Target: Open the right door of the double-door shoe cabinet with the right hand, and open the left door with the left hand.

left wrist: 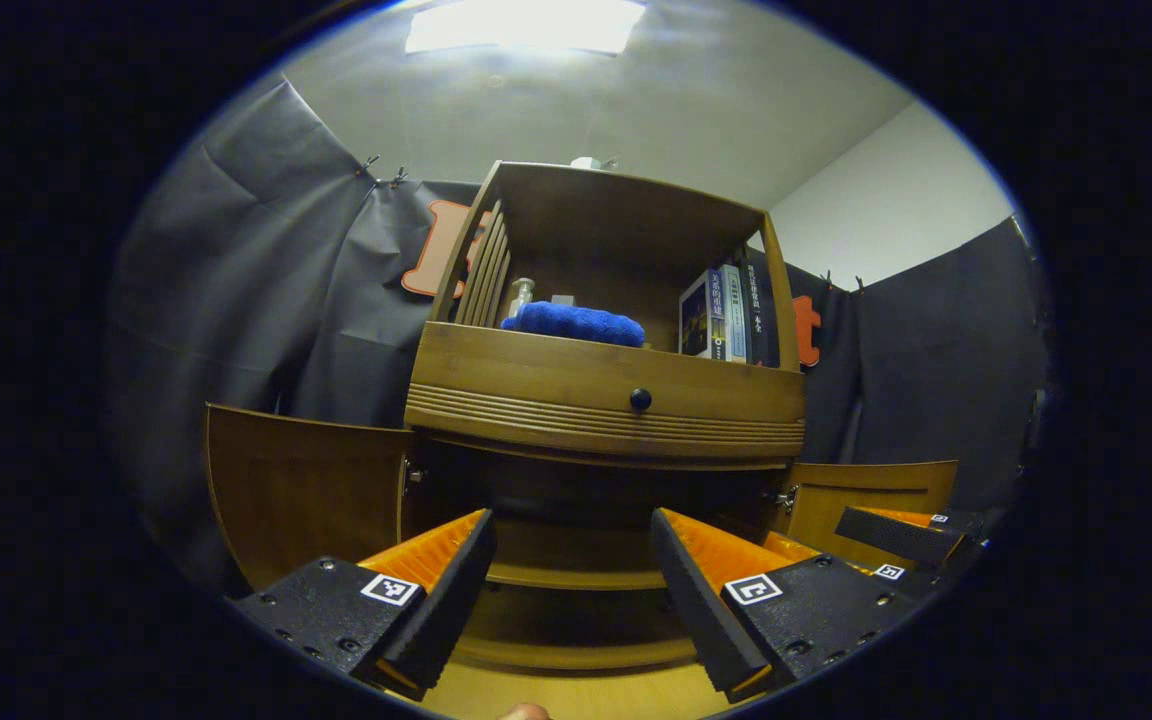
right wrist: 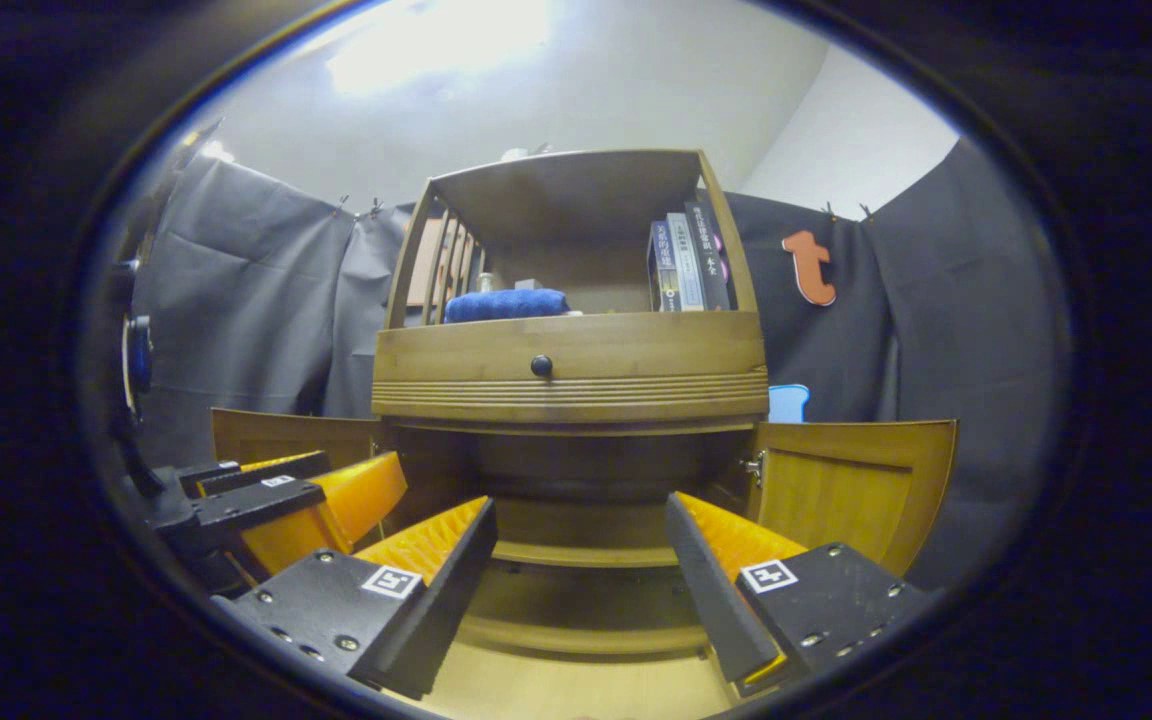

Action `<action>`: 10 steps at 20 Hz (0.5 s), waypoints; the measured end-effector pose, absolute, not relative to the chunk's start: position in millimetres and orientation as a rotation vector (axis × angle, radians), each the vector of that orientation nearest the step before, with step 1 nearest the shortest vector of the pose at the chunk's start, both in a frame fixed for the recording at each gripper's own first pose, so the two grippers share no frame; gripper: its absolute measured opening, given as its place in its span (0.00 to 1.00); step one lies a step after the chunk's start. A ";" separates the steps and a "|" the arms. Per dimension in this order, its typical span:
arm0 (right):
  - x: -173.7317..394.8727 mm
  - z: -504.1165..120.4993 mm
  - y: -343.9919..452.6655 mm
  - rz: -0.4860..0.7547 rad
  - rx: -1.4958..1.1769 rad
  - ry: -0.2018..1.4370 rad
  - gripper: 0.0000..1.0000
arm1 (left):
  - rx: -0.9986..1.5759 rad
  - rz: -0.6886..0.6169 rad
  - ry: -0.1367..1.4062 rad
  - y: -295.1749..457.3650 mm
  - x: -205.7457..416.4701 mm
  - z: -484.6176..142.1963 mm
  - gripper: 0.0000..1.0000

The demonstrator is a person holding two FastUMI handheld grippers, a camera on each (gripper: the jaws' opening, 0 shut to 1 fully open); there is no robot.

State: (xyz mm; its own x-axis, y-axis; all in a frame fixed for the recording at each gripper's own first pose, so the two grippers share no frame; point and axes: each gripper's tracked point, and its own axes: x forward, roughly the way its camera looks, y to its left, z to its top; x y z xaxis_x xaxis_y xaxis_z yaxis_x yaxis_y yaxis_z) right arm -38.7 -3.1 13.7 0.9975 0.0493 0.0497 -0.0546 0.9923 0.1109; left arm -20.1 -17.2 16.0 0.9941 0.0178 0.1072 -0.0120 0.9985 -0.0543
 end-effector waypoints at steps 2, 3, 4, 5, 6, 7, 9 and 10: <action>-39.5 13.6 0.5 0.056 0.112 -0.045 1.00 | -0.048 0.017 -0.107 -17.7 -19.5 17.7 0.95; -39.8 13.1 1.5 0.056 0.107 -0.046 0.96 | -0.041 0.015 -0.109 -17.9 -20.1 17.0 0.95; -39.9 13.3 2.4 0.057 0.102 -0.046 1.00 | -0.034 0.011 -0.113 -18.4 -20.5 17.8 0.95; -40.2 13.3 2.7 0.059 0.099 -0.048 1.00 | -0.027 0.011 -0.115 -18.4 -20.8 18.3 0.95; -41.1 12.6 2.5 0.060 0.096 -0.047 1.00 | -0.020 0.010 -0.116 -17.9 -20.7 18.4 0.95; -41.4 12.3 2.4 0.062 0.097 -0.047 0.96 | -0.014 0.008 -0.116 -19.0 -20.6 18.3 0.95; -41.9 11.1 1.9 0.057 0.100 -0.045 0.99 | -0.010 0.001 -0.116 -20.2 -20.6 18.0 0.95; -42.6 11.3 1.3 0.054 0.102 -0.045 0.95 | -0.009 -0.002 -0.116 -20.1 -20.7 18.3 0.95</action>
